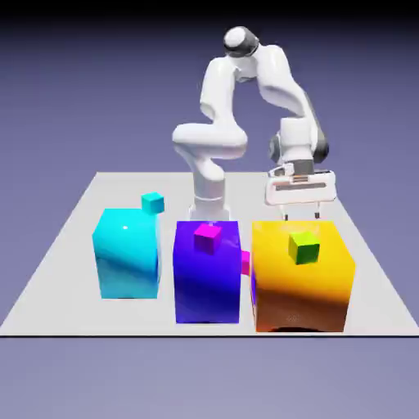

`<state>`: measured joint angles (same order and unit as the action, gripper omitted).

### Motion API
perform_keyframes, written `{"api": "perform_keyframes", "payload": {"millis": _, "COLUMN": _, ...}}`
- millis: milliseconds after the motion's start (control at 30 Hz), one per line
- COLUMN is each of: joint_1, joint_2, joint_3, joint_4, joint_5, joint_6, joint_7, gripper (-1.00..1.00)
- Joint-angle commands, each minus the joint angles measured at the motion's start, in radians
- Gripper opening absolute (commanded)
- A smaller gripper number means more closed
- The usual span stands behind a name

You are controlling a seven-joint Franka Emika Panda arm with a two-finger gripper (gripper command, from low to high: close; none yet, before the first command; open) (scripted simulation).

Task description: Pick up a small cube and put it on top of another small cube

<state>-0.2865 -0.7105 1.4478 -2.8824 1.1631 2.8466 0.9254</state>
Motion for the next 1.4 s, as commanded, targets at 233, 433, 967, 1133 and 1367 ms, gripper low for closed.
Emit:
{"api": "perform_keyframes", "payload": {"millis": 233, "joint_1": -0.132, "joint_2": -0.027, "joint_3": 0.29, "joint_4": -0.071, "joint_5": 0.307, "joint_6": 0.0, "joint_7": 0.014, "gripper": 0.0}}
{"api": "perform_keyframes", "payload": {"millis": 433, "joint_1": -0.24, "joint_2": -0.042, "joint_3": 0.469, "joint_4": -0.135, "joint_5": 0.523, "joint_6": 0.014, "joint_7": 0.013, "gripper": 0.0}}
{"api": "perform_keyframes", "payload": {"millis": 967, "joint_1": -0.406, "joint_2": -0.266, "joint_3": 0.665, "joint_4": -0.022, "joint_5": 0.808, "joint_6": -0.128, "joint_7": -0.165, "gripper": -1.0}}
{"api": "perform_keyframes", "payload": {"millis": 1133, "joint_1": -0.28, "joint_2": -0.096, "joint_3": 0.515, "joint_4": -0.108, "joint_5": 0.59, "joint_6": -0.02, "joint_7": -0.029, "gripper": -1.0}}
{"api": "perform_keyframes", "payload": {"millis": 1367, "joint_1": -0.153, "joint_2": -0.021, "joint_3": 0.393, "joint_4": -0.127, "joint_5": 0.286, "joint_6": -0.022, "joint_7": 0.039, "gripper": -1.0}}
